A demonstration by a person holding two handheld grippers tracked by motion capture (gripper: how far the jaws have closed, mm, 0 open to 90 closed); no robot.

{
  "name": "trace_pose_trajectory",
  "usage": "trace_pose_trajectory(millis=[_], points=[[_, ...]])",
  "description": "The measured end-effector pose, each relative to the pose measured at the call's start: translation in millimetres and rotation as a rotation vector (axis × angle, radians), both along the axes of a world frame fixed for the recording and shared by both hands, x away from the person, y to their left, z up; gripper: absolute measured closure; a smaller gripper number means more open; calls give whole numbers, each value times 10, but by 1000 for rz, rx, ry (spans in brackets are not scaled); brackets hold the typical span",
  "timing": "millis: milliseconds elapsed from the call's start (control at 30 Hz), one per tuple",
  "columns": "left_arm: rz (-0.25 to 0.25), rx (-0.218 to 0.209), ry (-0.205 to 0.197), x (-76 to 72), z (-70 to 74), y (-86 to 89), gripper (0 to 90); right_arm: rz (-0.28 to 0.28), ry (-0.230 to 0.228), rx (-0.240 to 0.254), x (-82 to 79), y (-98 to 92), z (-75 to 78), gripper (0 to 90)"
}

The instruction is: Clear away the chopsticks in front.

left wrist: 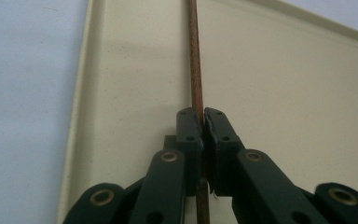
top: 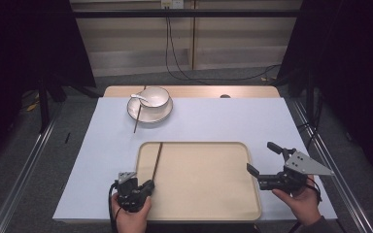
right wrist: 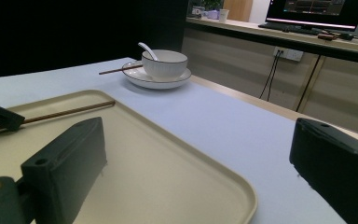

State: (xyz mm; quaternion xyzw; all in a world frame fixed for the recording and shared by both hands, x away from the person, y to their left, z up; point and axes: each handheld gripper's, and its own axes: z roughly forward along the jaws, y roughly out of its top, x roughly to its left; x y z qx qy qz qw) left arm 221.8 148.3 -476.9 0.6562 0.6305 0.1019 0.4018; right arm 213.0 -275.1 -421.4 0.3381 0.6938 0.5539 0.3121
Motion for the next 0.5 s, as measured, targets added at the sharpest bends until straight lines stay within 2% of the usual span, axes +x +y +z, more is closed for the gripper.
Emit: trace_pose_trajectory(millis=[300,400,433,500], points=[[-6,9,-15,9,21,-12,808,1,0,-3,7,5,-4,31],[-8,6,-33,31,61,-10,770,-1,3,-1,4,3,-3,31],[-11,0,-56,63,103,-1,753,0,5,0,3,3,-3,31],[-12,-10,-68,82,129,1,734,1,4,0,3,2,-2,31]])
